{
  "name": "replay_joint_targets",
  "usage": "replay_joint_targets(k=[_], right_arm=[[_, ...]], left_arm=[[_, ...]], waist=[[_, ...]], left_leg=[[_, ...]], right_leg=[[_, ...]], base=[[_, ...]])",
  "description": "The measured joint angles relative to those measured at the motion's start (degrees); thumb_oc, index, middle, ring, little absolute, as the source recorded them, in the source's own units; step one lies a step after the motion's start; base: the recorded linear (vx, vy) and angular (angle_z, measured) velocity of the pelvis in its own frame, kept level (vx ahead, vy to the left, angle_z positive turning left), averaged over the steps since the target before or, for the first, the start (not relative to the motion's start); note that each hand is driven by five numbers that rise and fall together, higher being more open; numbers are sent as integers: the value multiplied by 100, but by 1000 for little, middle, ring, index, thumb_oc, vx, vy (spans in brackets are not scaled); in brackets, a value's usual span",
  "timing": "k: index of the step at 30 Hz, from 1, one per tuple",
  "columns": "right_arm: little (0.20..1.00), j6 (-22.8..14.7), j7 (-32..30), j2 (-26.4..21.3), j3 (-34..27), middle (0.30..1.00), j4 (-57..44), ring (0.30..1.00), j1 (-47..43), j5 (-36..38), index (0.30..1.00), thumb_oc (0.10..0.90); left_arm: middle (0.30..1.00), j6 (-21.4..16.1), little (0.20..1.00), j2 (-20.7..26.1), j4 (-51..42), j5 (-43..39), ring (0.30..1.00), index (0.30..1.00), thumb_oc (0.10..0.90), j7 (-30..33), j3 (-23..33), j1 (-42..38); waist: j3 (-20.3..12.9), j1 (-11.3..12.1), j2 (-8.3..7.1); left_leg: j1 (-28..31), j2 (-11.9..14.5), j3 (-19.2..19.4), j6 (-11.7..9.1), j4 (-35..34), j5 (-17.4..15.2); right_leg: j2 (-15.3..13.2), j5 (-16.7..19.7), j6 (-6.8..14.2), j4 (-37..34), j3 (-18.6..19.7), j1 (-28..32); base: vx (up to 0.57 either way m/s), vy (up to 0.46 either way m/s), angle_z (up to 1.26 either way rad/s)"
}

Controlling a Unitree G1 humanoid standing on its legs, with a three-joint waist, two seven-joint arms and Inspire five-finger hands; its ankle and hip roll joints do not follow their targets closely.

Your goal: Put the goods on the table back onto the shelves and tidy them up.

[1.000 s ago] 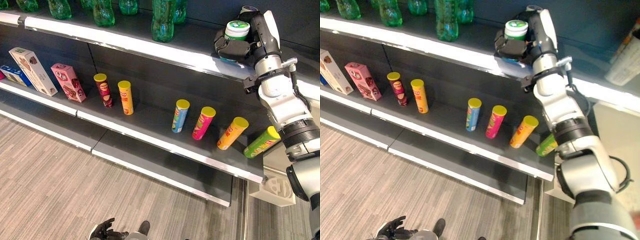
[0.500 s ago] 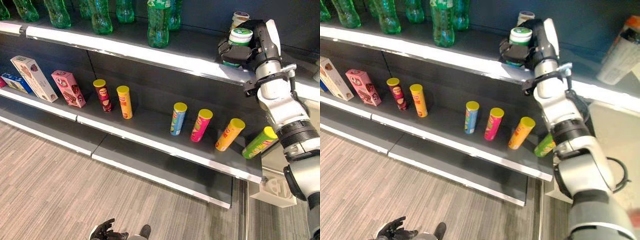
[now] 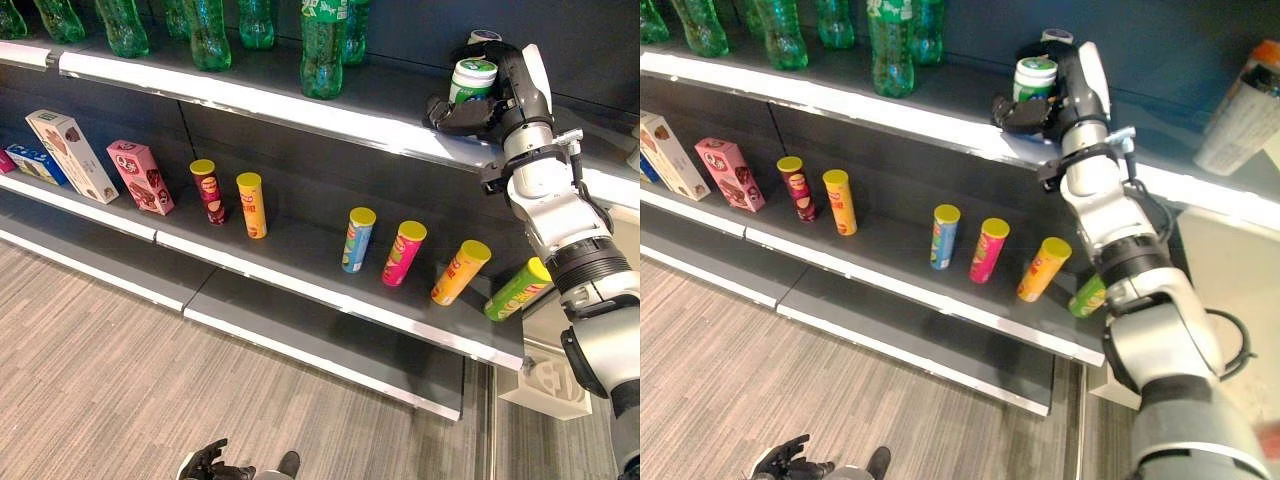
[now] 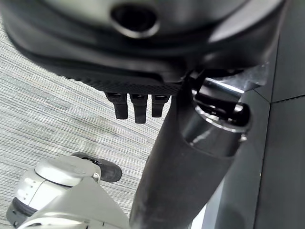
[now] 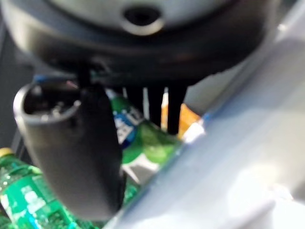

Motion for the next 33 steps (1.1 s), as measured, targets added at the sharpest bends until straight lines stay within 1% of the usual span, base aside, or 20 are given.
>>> replay_joint_targets(k=[13,15,16,18,20,21,22,23,24,25,26,27,28,29,30,31,32,33], right_arm=[[900,49,-1,-1,-14,900,-65,900,1,79,900,800],[900,70,-17,-8,-128,900,-631,900,25,153,900,800],[900,26,-99,-38,-198,900,-1009,900,37,146,900,800],[900,-55,-200,-101,-231,900,-1209,900,34,106,900,800],[900,-60,-264,-273,-287,900,-1593,900,39,-7,900,800],[900,-195,-380,-326,-498,900,-1761,900,37,-16,900,800],[900,-196,-472,-447,-655,900,-1845,900,37,-15,900,800],[900,-157,-471,-668,-689,900,-2080,900,111,7,900,800],[900,-208,-565,-1442,-1972,900,-4814,900,1547,-3,900,800],[900,-368,-589,-1576,-2245,900,-5544,900,1869,-16,900,800],[900,-577,-567,-1970,-3130,900,-6587,900,2829,-70,900,800],[900,-979,-575,-2307,-3947,900,-7242,900,3751,-166,900,800],[900,-1230,-558,-2458,-3928,900,-7259,900,3675,-234,900,800],[900,-1311,-559,-2559,-3841,900,-7104,900,3505,-232,900,800],[900,-1338,-564,-2644,-3849,900,-6928,900,3464,-227,900,800],[900,-1357,-559,-2805,-4161,900,-6291,900,3848,-195,900,800],[900,-1244,-555,-2800,-4499,900,-5731,900,4422,-168,900,800],[900,-1173,-555,-2798,-4593,900,-5494,900,4681,-153,900,800]], left_arm=[[900,1,900,0,-7,1,900,900,800,-1,0,-2],[900,8,900,0,-12,1,900,900,800,-1,4,48],[900,16,900,0,-26,2,900,900,800,-2,2,56],[900,60,900,0,-57,2,900,900,800,-6,2,55],[900,76,900,0,-110,3,900,900,800,-7,2,54],[900,91,900,-1,-102,3,900,900,800,-10,1,47],[900,94,900,-1,-100,3,900,900,800,-9,4,31],[900,97,900,-4,-102,3,900,900,800,-11,21,13],[900,115,900,-43,-25,5,900,900,800,-3,332,46],[900,139,900,-46,32,11,900,900,800,-2,399,162],[900,174,900,-54,-56,41,900,900,800,-12,521,246],[900,138,900,-58,-167,62,900,900,800,-12,733,486],[900,163,900,-59,-74,74,900,900,800,-8,770,673],[900,239,900,-47,59,138,900,900,800,-21,724,685],[900,254,900,-47,125,185,900,900,800,-40,714,666],[900,187,900,-8,2,236,900,900,800,-67,747,532],[900,117,900,27,-84,238,900,900,800,-128,745,321],[900,92,900,26,-120,238,900,900,800,-141,734,252]], waist=[[0,-24,1],[-1,-134,4],[1,-143,7],[0,-151,8],[1,-151,9],[1,-159,9],[1,-184,9],[1,-240,7],[17,-372,-12],[31,-545,9],[43,-631,-3],[68,-803,-48],[72,-1012,-54],[71,-1208,-51],[71,-1324,-35],[66,-1439,-80],[24,-1497,-171],[19,-1508,-200]], left_leg=[[0,1,1,-1,0,-1],[-7,0,3,0,-1,-2],[-9,1,19,2,-2,-1],[6,4,45,2,-2,-7],[-6,0,61,-12,-2,-19],[4,1,84,-7,-2,-19],[4,2,90,-12,-2,-25],[-17,1,98,-5,-1,-37],[-112,-10,149,39,2,-19],[-98,-21,205,40,1,-20],[-82,-27,387,54,4,-32],[-7,-24,630,125,-1,-84],[70,-13,917,152,0,-142],[120,-16,1041,148,-1,-154],[155,-12,1104,155,-3,-178],[227,14,1342,150,-12,-264],[204,19,1532,167,-20,-294],[184,10,1604,219,-13,-325]], right_leg=[[0,0,0,0,5,-1],[-2,0,0,0,9,-10],[-2,-1,0,0,23,-20],[-2,-1,-1,-1,62,-18],[-7,-1,-1,0,78,-37],[-8,-1,-1,0,98,-35],[-8,-1,-1,0,104,-40],[-9,-1,-2,0,110,-61],[-20,7,18,2,142,-195],[-41,7,19,2,170,-201],[-44,15,30,5,289,-254],[-32,23,38,5,470,-285],[-52,42,26,5,706,-329],[-60,80,36,4,841,-361],[-56,101,50,4,917,-364],[-34,110,83,2,1102,-407],[-38,110,100,2,1239,-566],[-73,121,118,3,1211,-639]], base=[[0,0,0],[4,6,-2],[6,9,-6],[7,11,-6],[0,12,-5],[2,45,-7],[1,88,-3],[6,112,-8],[-2,130,-14],[-11,112,-26],[-11,102,-49],[-13,84,-99],[2,91,-123],[-3,92,-104],[-5,132,-82],[-59,159,-80],[-102,161,-86],[-102,90,-73]])
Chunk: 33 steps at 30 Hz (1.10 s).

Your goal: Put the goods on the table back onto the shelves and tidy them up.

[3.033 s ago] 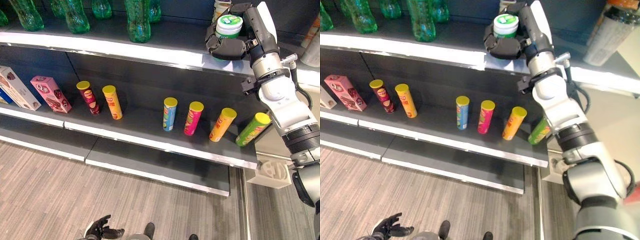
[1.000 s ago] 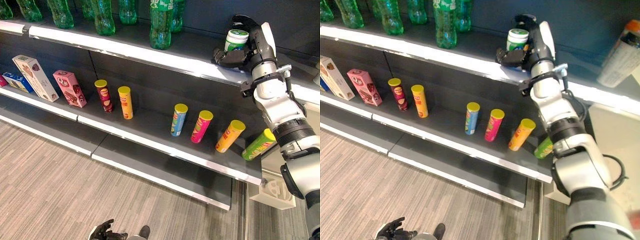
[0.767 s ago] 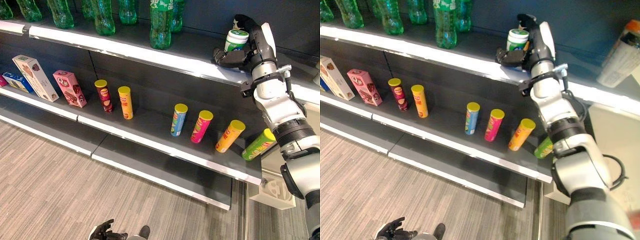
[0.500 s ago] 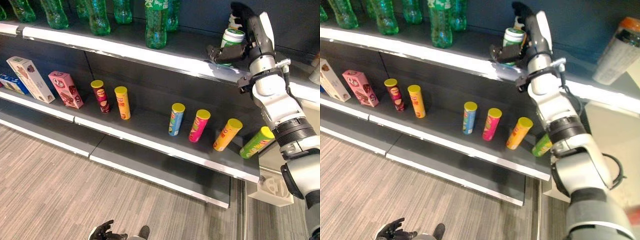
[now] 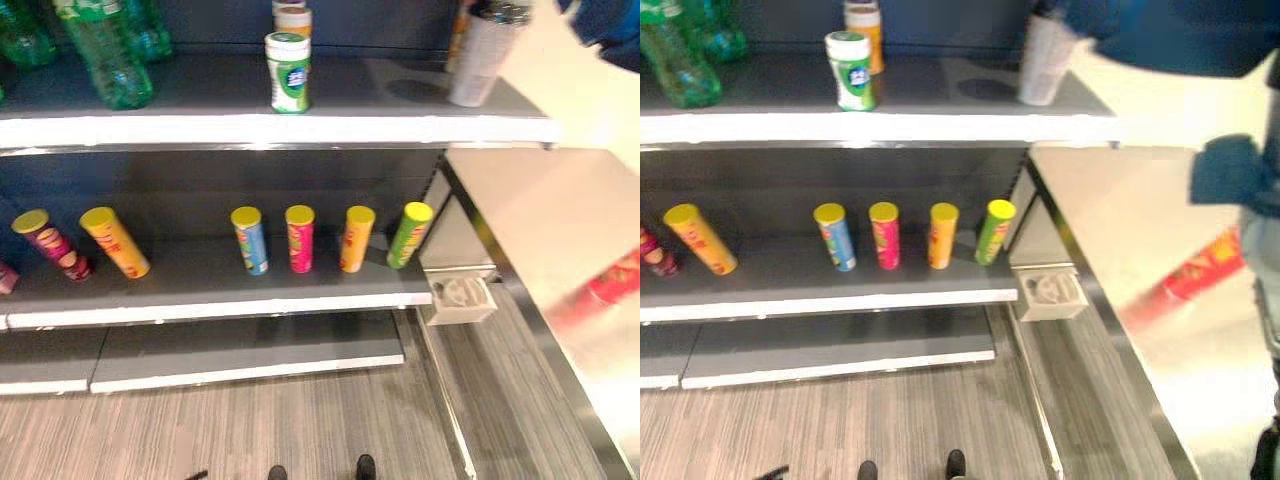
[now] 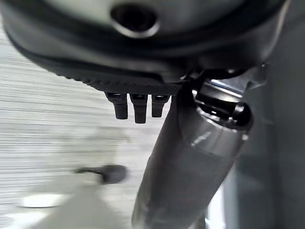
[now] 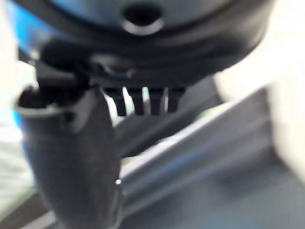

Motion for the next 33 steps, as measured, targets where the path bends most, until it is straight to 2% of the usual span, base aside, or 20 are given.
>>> replay_joint_targets(k=[3,5,6,7,9,10,12,15,18,22,24,25,26,27,28,29,30,31,32,33], right_arm=[[900,227,38,44,-9,900,290,900,479,0,900,800],[900,325,109,107,12,900,302,900,667,-3,900,800],[900,323,116,205,54,900,300,900,676,-14,900,800],[900,338,123,352,85,900,294,900,776,-45,900,800],[900,366,120,351,80,900,307,900,808,-65,900,800],[900,360,121,352,29,900,308,900,874,-75,900,800],[900,395,126,354,-110,900,330,900,1084,-79,900,800],[900,427,178,342,-140,900,499,900,1084,-69,900,800],[900,507,252,337,-249,900,666,900,1099,-45,900,800],[900,520,272,334,-544,900,815,900,1082,111,900,800],[900,469,330,328,-550,900,810,900,1068,225,900,800],[900,445,357,317,-550,900,795,900,1058,237,900,800],[900,393,373,264,-526,900,787,900,1013,272,900,800],[900,366,381,262,-523,900,797,900,1005,279,900,800],[900,367,445,268,-518,900,799,900,1005,352,900,800],[900,370,508,165,-513,900,794,900,990,493,900,800],[900,370,518,133,-507,900,793,900,960,506,900,800],[900,353,552,175,-479,900,794,900,909,616,900,800],[900,344,659,199,-60,900,931,900,482,961,900,800],[900,357,729,190,53,900,983,900,410,977,900,800]], left_arm=[[900,-10,900,0,-93,4,900,900,800,-21,-61,-32],[900,7,900,2,-101,14,900,900,800,-30,-61,-75],[900,5,900,18,-109,14,900,900,800,-31,-59,-82],[900,7,900,89,-150,13,900,900,800,-34,-45,-61],[900,-9,900,182,-202,2,900,900,800,-35,-32,-74],[900,-9,900,223,-235,2,900,900,800,-34,10,-93],[900,-11,900,364,-317,0,900,900,800,-28,58,-99],[900,-5,900,109,-393,-1,900,900,800,-104,63,-71],[900,2,900,-190,-348,-2,900,900,800,-214,5,0],[900,17,900,-359,-329,-8,900,900,800,-266,-42,-4],[900,15,900,-243,-330,-16,900,900,800,-260,-27,-67],[900,14,900,-186,-333,-16,900,900,800,-257,-9,-84],[900,7,900,-110,-336,-22,900,900,800,-256,26,-107],[900,3,900,-27,-336,-24,900,900,800,-250,57,-145],[900,3,900,73,-346,-46,900,900,800,-226,66,-151],[900,-3,900,60,-448,-338,900,900,800,-250,43,-142],[900,-3,900,45,-456,-343,900,900,800,-253,-22,-159],[900,3,900,39,-448,-341,900,900,800,-254,-51,-181],[900,-4,900,10,-395,-339,900,900,800,-311,-299,-236],[900,1,900,-35,-361,-345,900,900,800,-343,-277,-256]], waist=[[79,-65,-41],[217,-284,-51],[259,-282,-38],[339,-212,-5],[361,-166,43],[354,-168,24],[334,-173,-83],[351,-128,288],[249,-48,475],[237,-76,485],[253,-32,342],[260,-16,306],[312,19,283],[391,21,219],[494,119,69],[544,255,-87],[553,269,-56],[560,227,-37],[519,321,-53],[561,402,-9]], left_leg=[[-17,-26,375,74,3,-7],[46,-46,732,97,12,6],[86,-22,923,98,13,-4],[196,64,1289,142,13,-56],[253,109,1532,102,11,-110],[256,135,1550,47,11,-120],[354,178,1475,-151,12,-95],[486,654,1386,-334,13,-34],[528,1028,1218,-503,29,71],[423,1302,1178,-588,253,128],[70,1430,1011,-591,957,130],[-115,1502,846,-662,1304,179],[-441,1618,509,-819,1892,281],[-784,1692,165,-1063,2482,435],[-1158,1666,-89,-1100,3053,581],[-1290,1333,-61,-839,3002,287],[-1315,1195,-50,-828,2900,265],[-1404,1038,-69,-822,2831,7],[-1083,470,-394,-775,932,-90],[-1054,432,-429,-724,488,-48]], right_leg=[[-77,69,197,284,162,-348],[-99,299,313,368,195,-535],[-94,401,476,402,187,-636],[-232,313,522,298,-260,-636],[-638,332,545,145,-969,-556],[-797,359,523,-15,-1150,-394],[-883,491,495,-45,-1114,27],[-341,360,236,-32,-1116,203],[-4,224,42,-10,-1119,252],[293,106,-77,-12,-1098,240],[351,8,-174,-11,-1074,257],[398,-28,-232,-11,-1077,272],[521,-117,-440,62,-1071,265],[570,-207,-679,233,-1028,208],[553,-276,-798,197,-985,273],[552,-218,-852,14,-960,319],[600,-208,-908,-7,-954,333],[619,-209,-920,-9,-919,323],[585,-235,-843,19,-612,29],[624,-106,-851,2,-586,9]], base=[[-64,54,-71],[19,-14,-81],[59,-139,-128],[51,-167,-125],[72,-160,-87],[136,-185,-31],[178,-233,8],[140,-194,3],[74,-180,-12],[48,-235,-5],[12,-278,0],[0,-282,8],[27,-235,14],[22,-81,11],[107,-32,-17],[226,134,-24],[247,127,-16],[199,158,-57],[163,74,-81],[201,138,-95]])
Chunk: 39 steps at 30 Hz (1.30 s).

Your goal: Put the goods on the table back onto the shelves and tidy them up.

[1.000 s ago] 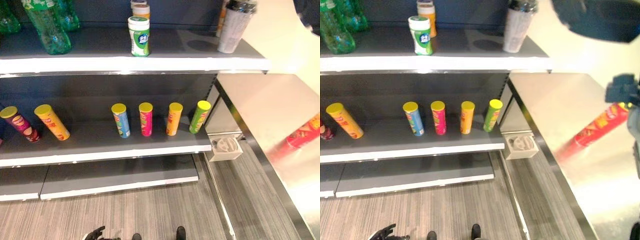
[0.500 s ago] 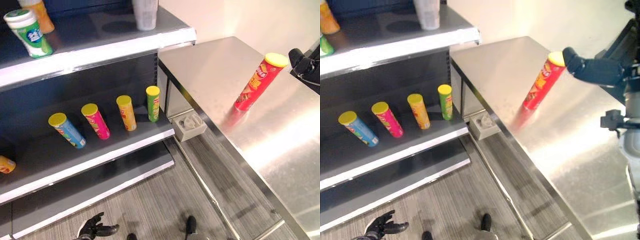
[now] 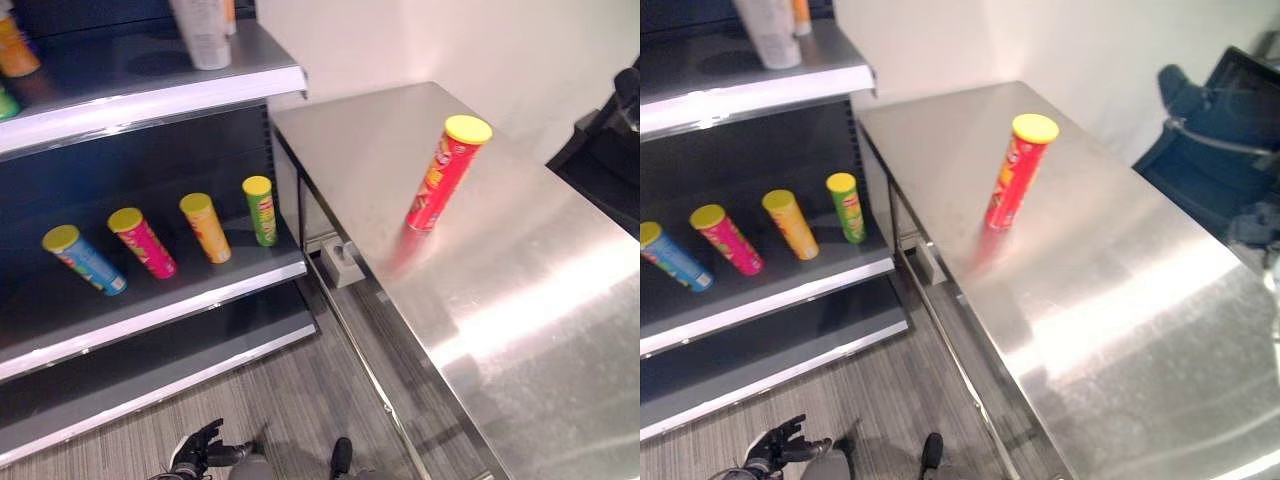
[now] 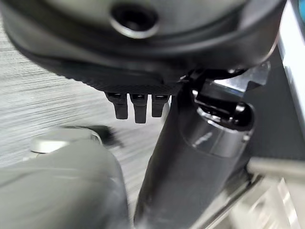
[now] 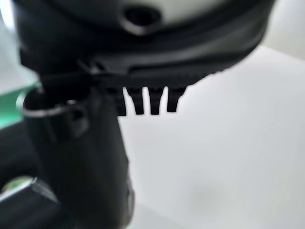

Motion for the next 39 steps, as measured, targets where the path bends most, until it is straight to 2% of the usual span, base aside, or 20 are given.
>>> replay_joint_targets(k=[2,4,5,6,7,8,11,15,18,23,29,33,36,39], right_arm=[[900,64,65,151,610,900,298,900,-239,87,900,800],[900,96,170,168,894,900,318,900,-240,96,900,800],[900,139,209,168,990,900,298,900,-270,106,900,800],[900,174,255,168,1028,900,249,900,-288,130,900,800],[900,180,274,184,1199,900,198,900,-380,211,900,800],[900,180,316,188,1291,900,173,900,-471,288,900,800],[900,182,448,201,1456,900,167,900,-682,366,900,800],[900,181,520,403,1456,900,162,900,-824,552,900,800],[900,182,518,506,1457,900,163,900,-946,576,900,800],[900,233,641,484,1573,900,164,900,-945,577,900,800],[900,349,999,440,2180,900,163,900,-945,636,900,800],[900,456,1103,395,2581,900,206,900,-1124,810,900,800],[900,470,1142,344,2616,900,220,900,-1159,821,900,800],[900,564,1137,111,2910,900,473,900,-1478,793,900,800]], left_arm=[[900,16,900,-63,120,-10,900,900,800,4,-13,-67],[900,15,900,-137,124,2,900,900,800,2,-12,-63],[900,14,900,-173,130,2,900,900,800,1,-7,-5],[900,8,900,-175,131,3,900,900,800,2,3,38],[900,8,900,-136,147,2,900,900,800,24,19,89],[900,-10,900,-106,110,0,900,900,800,33,72,90],[900,-45,900,-28,8,-1,900,900,800,108,239,13],[900,-59,900,82,55,6,900,900,800,115,232,-39],[900,-39,900,14,58,14,900,900,800,106,219,193],[900,-18,900,8,54,119,900,900,800,104,219,320],[900,-18,900,9,54,124,900,900,800,101,219,335],[900,-18,900,10,56,135,900,900,800,100,217,326],[900,-18,900,10,55,135,900,900,800,96,215,311],[900,-19,900,13,119,136,900,900,800,99,210,220]], waist=[[16,-26,176],[-10,-32,348],[-81,-85,472],[-114,-120,552],[-101,-141,554],[-115,-155,517],[-117,-113,392],[-112,200,181],[-105,173,109],[-132,147,48],[-178,154,-19],[-179,166,-22],[-179,174,-21],[-180,176,-21]], left_leg=[[184,-41,-442,36,-509,54],[365,-122,-391,120,-481,110],[487,-103,-240,190,-507,136],[522,-115,-36,419,-502,336],[687,-239,213,701,-482,473],[774,-407,339,838,-479,404],[775,-557,368,877,-473,379],[799,-554,358,880,-475,373],[858,-523,371,892,-484,286],[842,-524,383,878,-484,290],[806,-524,379,908,-478,314],[793,-523,368,913,-476,321],[789,-523,356,913,-476,321],[792,-522,354,912,-477,321]], right_leg=[[198,-29,56,-39,153,140],[219,-121,37,-40,286,257],[219,-126,122,-34,404,286],[180,-129,230,-14,477,309],[49,-129,312,4,631,403],[-127,-166,397,5,713,455],[-299,-191,529,2,742,446],[-296,-197,607,3,736,498],[-275,-265,686,-1,744,552],[-280,-262,684,-2,751,526],[-280,-234,644,0,735,498],[-279,-237,649,0,709,489],[-278,-238,651,0,684,492],[-278,-239,652,0,675,501]], base=[[201,193,-55],[166,192,-56],[139,204,-52],[114,179,-69],[121,200,-63],[76,121,-52],[55,64,-4],[66,53,9],[35,22,-2],[4,2,-2],[0,0,0],[0,0,0],[4,-6,3],[0,0,0]])
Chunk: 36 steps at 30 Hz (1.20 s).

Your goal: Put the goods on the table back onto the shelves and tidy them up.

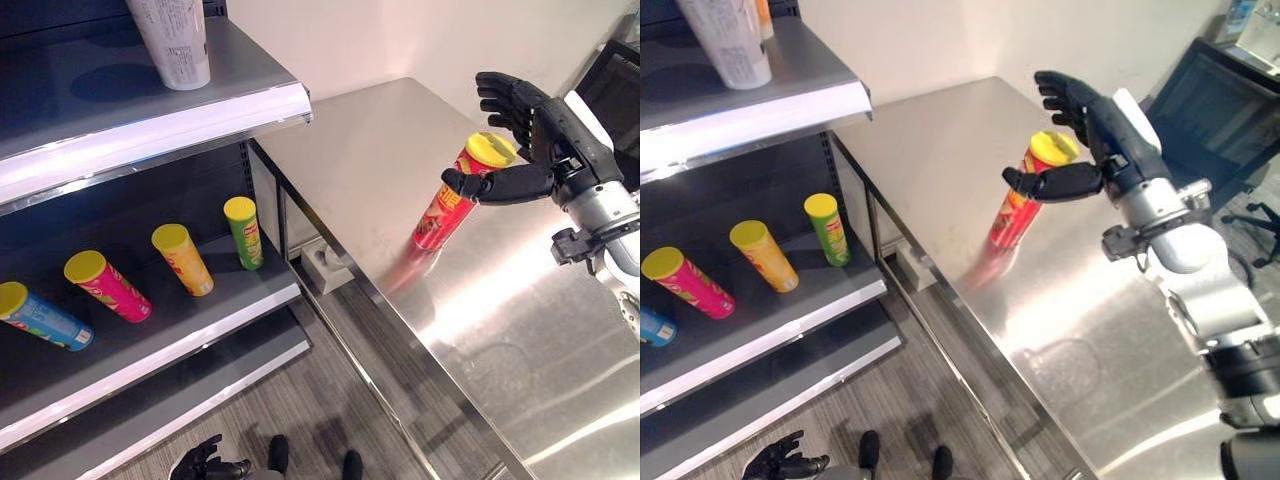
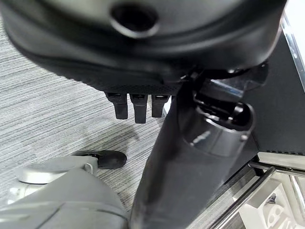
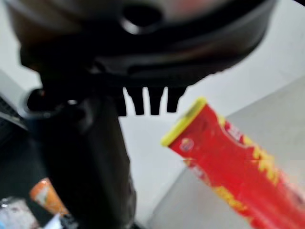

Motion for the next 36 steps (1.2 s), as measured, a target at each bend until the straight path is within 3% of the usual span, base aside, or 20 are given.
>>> replay_joint_targets(k=[9,24,36], right_arm=[[900,22,0,-41,3,900,5,900,0,-78,900,800],[900,154,4,-63,384,900,883,900,-225,-117,900,800],[900,277,132,42,926,900,1349,900,-662,659,900,800]], left_arm=[[900,0,900,4,42,0,900,900,800,7,-129,-11],[900,-1,900,11,48,0,900,900,800,9,-157,-29],[900,-3,900,36,98,-10,900,900,800,13,-204,-56]], waist=[[-6,-14,10],[-7,14,7],[-21,65,-26]], left_leg=[[3,0,-6,-1,-1,-1],[-72,-2,-68,-2,0,4],[-86,-5,-136,-2,0,24]], right_leg=[[0,0,0,0,-8,5],[3,0,1,0,-98,-52],[6,0,1,1,-175,-40]], base=[[0,0,0],[2,0,1],[3,0,2]])
